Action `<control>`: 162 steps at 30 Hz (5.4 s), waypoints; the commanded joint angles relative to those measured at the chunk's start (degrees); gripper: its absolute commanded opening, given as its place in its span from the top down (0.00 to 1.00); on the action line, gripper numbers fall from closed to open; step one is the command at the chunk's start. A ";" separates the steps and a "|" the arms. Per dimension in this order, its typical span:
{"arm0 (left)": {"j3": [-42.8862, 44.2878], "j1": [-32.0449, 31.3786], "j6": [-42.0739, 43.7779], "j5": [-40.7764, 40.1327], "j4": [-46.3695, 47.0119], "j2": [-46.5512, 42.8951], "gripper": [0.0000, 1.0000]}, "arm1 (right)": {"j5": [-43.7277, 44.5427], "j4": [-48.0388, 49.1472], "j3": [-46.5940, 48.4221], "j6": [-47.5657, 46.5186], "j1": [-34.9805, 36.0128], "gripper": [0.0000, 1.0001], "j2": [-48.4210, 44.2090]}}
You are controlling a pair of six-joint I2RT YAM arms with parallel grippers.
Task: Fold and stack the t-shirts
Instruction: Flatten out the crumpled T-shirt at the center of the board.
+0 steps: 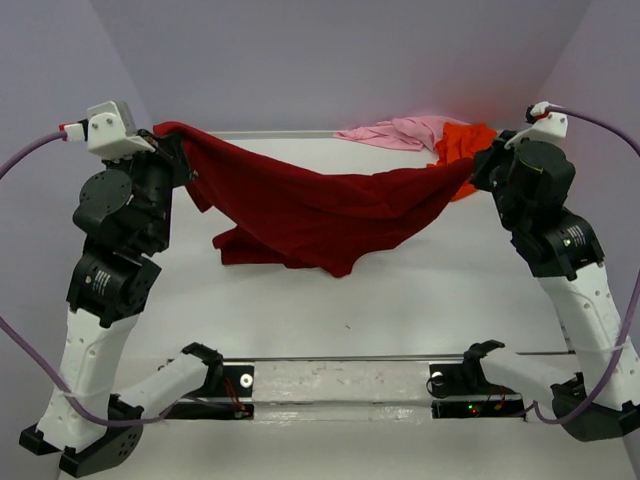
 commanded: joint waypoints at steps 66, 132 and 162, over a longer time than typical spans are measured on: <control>-36.59 7.44 -7.03 9.65 18.53 3.35 0.07 | -6.56 5.44 2.65 -5.96 39.12 0.29 47.29; -35.45 8.58 -10.81 11.75 14.66 9.84 0.05 | 34.90 -38.14 0.26 26.88 53.28 1.00 19.36; -17.26 9.63 -14.77 6.66 7.54 46.94 0.07 | 38.26 -34.64 -2.44 24.89 47.75 1.00 17.60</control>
